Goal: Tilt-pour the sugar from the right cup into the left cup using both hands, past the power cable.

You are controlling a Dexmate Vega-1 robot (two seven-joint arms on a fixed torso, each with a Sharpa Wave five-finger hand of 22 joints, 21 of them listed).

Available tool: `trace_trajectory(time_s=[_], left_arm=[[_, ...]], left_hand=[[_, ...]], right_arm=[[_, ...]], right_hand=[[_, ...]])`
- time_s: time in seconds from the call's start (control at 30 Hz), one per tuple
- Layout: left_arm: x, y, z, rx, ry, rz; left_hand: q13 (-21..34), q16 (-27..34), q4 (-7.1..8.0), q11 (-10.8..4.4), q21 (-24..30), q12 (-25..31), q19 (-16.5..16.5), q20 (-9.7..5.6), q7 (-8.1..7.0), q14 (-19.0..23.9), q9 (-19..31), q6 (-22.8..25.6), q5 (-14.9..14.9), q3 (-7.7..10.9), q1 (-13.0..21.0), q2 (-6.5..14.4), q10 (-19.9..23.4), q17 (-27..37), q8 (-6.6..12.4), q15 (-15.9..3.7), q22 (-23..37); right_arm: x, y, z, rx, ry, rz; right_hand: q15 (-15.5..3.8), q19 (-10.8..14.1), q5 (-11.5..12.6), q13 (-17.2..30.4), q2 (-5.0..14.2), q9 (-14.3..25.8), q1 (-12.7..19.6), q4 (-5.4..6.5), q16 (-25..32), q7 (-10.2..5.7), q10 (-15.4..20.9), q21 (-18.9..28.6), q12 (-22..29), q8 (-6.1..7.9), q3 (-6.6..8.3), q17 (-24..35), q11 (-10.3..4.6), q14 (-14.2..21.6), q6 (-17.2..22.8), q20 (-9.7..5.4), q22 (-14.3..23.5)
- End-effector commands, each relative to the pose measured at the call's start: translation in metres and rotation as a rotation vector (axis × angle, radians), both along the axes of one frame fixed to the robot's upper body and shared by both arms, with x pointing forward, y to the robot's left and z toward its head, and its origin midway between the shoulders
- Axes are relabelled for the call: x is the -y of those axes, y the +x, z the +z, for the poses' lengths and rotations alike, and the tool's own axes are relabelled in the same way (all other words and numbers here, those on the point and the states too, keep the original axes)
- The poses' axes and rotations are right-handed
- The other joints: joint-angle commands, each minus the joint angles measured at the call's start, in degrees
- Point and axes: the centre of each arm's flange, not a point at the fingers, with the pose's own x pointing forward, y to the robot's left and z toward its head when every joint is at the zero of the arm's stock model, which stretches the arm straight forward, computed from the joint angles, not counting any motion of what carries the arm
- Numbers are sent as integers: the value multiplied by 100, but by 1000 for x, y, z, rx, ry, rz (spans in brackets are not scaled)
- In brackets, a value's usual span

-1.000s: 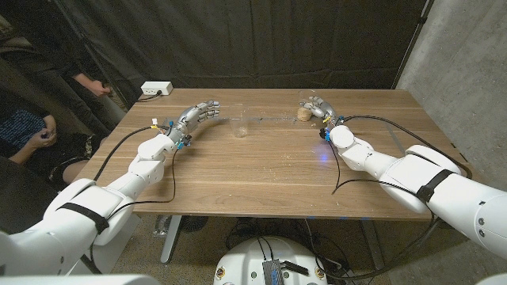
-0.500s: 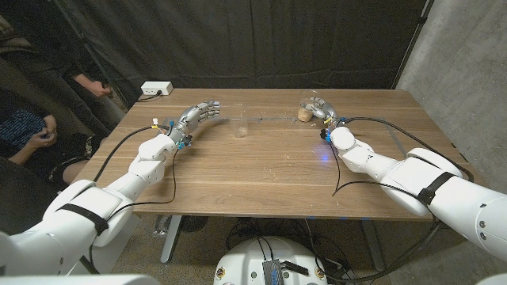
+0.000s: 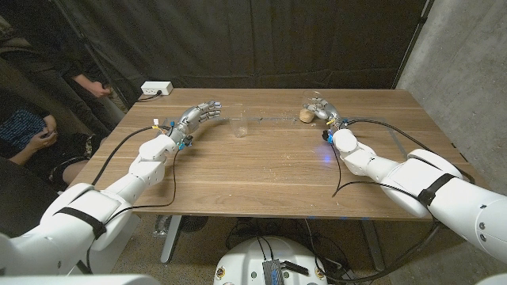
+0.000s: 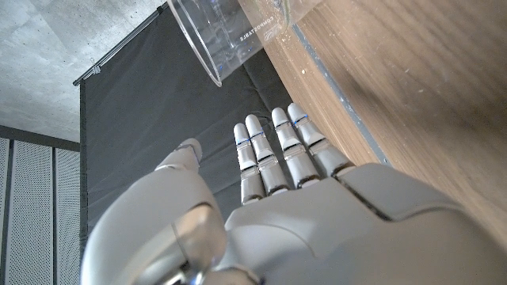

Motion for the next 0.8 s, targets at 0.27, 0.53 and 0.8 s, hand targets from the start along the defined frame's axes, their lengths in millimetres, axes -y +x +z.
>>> trace_trajectory(time_s=[0.27, 0.53, 0.8], left_arm=[[-3, -7, -10, 6, 10, 6], [-6, -7, -12, 10, 22, 1], [-9, -8, -10, 31, 51, 4]], left_hand=[[23, 6, -49, -27, -13, 41, 62, -52, -27, 44, 20, 34, 14, 34, 47, -45, -10, 31, 13, -605, 7], [28, 6, -79, -38, -17, 40, 69, -52, -28, 55, 21, 19, 17, 44, 66, -73, -15, 32, 6, -605, 7], [32, -8, -112, -50, -23, 28, 71, -56, -35, 33, 21, -13, 19, 51, 83, -109, -48, 34, -8, -610, 7]], right_arm=[[13, -19, 22, 152, -71, 38], [20, -24, 28, 188, -81, 36], [28, -31, 30, 233, -88, 36]], right_hand=[[-1068, 41, -6, 77, 21, 52, 88, 18, 11, -1, 64, 48, 106, 78, -33, 59, 6, 39, 92, -753, 34], [-1070, 34, -9, 122, 31, 85, 82, 48, -28, -36, 97, 60, 158, 129, -50, 63, -6, 52, 135, -754, 45], [-1073, 42, -10, 150, 45, 107, 88, 62, -37, -43, 125, 72, 193, 159, -57, 72, -11, 92, 152, -757, 52]])
